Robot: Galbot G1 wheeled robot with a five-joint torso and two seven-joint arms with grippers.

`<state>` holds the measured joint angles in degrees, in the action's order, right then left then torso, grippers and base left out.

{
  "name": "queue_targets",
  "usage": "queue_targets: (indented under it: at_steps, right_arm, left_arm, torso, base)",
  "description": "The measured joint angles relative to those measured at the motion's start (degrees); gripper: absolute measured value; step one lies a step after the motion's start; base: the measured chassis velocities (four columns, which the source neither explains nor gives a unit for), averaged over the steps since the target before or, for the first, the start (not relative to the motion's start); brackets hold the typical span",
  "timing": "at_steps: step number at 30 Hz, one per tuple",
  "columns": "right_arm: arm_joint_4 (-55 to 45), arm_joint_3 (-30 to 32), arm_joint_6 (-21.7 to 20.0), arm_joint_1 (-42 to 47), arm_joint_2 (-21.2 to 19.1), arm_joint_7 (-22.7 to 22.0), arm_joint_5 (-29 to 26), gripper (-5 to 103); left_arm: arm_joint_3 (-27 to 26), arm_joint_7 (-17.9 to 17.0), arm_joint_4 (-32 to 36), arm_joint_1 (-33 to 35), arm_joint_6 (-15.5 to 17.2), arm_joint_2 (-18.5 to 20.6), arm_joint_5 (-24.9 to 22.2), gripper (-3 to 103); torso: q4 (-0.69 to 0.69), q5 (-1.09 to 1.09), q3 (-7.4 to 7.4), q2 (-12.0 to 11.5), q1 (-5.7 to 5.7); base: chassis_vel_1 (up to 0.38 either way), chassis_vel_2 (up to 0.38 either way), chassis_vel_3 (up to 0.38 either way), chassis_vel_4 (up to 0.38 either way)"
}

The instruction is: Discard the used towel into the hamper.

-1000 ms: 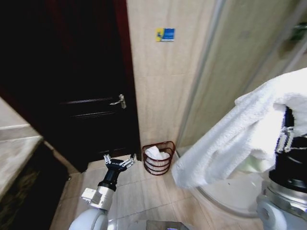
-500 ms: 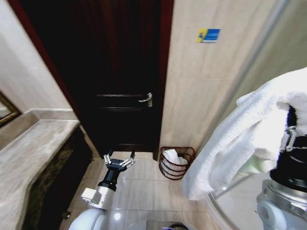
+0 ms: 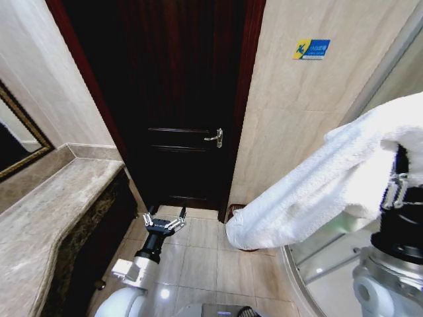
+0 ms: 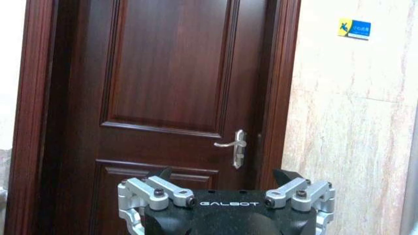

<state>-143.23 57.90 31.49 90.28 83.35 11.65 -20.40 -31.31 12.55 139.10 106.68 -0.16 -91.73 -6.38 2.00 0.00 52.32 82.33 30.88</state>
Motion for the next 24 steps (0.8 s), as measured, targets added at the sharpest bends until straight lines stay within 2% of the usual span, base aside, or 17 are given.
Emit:
queue_targets:
  at_steps: [19,24]
  right_arm:
    - [0.0,-0.4,0.1,-0.3,0.0,0.2,0.3,20]
    - [0.6,-0.8,1.6,-1.1,-0.4,0.1,-0.3,20]
  left_arm:
    - [0.0,0.0,0.0,0.0,0.0,0.0,0.0,100]
    - [0.0,0.0,0.0,0.0,0.0,0.0,0.0,100]
  torso:
    - [0.01,0.00,0.01,0.0,0.01]
    - [-0.03,0.00,0.01,0.0,0.01]
  base:
    - [-0.011,-0.011,-0.010,-0.013]
    - [-0.075,-0.076,-0.091,-0.072]
